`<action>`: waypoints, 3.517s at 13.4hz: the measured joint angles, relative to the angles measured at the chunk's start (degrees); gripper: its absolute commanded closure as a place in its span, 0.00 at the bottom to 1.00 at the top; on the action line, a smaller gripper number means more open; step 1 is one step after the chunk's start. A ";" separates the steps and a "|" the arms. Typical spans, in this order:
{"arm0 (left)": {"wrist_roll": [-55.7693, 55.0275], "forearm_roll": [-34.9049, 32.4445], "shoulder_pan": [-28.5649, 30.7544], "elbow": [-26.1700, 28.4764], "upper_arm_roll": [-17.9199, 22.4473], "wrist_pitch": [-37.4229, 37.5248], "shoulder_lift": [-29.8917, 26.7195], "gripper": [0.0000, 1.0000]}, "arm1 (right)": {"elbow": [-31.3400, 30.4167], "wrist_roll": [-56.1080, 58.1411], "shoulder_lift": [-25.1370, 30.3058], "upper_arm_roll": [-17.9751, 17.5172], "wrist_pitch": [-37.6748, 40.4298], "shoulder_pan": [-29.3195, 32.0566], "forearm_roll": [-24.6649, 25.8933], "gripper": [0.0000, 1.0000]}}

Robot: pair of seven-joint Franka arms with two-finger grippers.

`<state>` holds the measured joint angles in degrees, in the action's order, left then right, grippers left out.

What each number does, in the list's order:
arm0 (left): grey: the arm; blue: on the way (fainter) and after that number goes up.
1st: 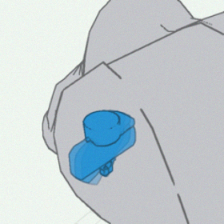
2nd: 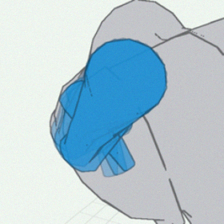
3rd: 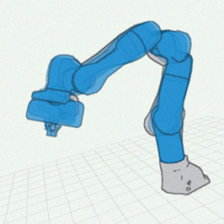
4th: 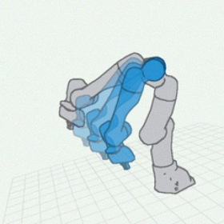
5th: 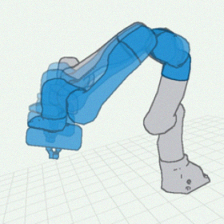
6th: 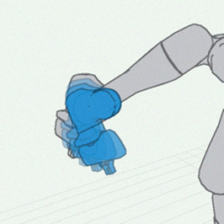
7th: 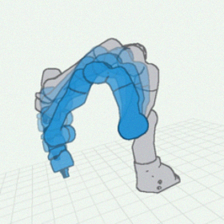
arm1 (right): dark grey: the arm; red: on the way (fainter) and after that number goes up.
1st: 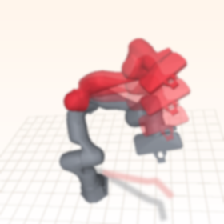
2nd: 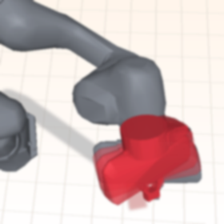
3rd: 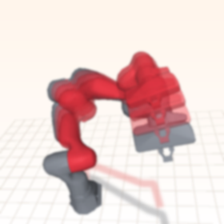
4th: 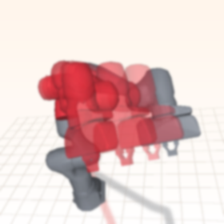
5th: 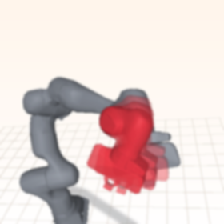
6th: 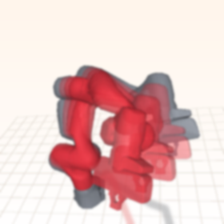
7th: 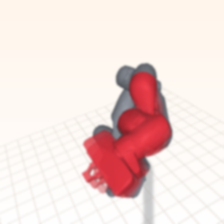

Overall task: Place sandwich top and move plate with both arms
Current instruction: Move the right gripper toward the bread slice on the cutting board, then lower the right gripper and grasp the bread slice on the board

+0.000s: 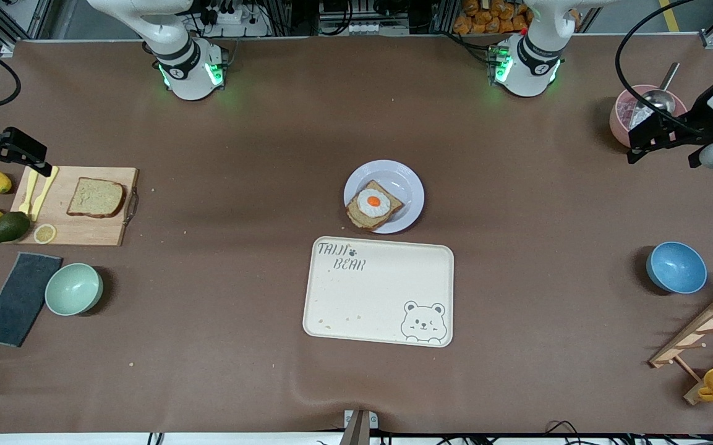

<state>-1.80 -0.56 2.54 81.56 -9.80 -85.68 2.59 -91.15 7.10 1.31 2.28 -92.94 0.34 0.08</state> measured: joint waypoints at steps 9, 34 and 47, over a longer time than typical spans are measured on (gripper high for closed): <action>0.00 1.57 0.05 0.41 -0.07 0.07 1.02 0.00 | 1.77 0.00 -0.04 0.19 1.93 0.01 0.01 0.00; 0.00 3.82 1.43 3.11 0.11 0.06 0.81 0.00 | -21.14 22.81 -14.82 1.34 -16.32 19.81 0.05 0.27; 0.00 3.81 2.98 3.64 0.13 -0.03 0.82 0.00 | -30.18 35.52 -21.79 1.36 -34.38 30.23 -0.15 0.38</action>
<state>-1.80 3.25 5.53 85.20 -9.67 -85.71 3.41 -121.34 42.62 -20.48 3.64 -127.32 30.57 -0.06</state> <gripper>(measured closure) 0.000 0.295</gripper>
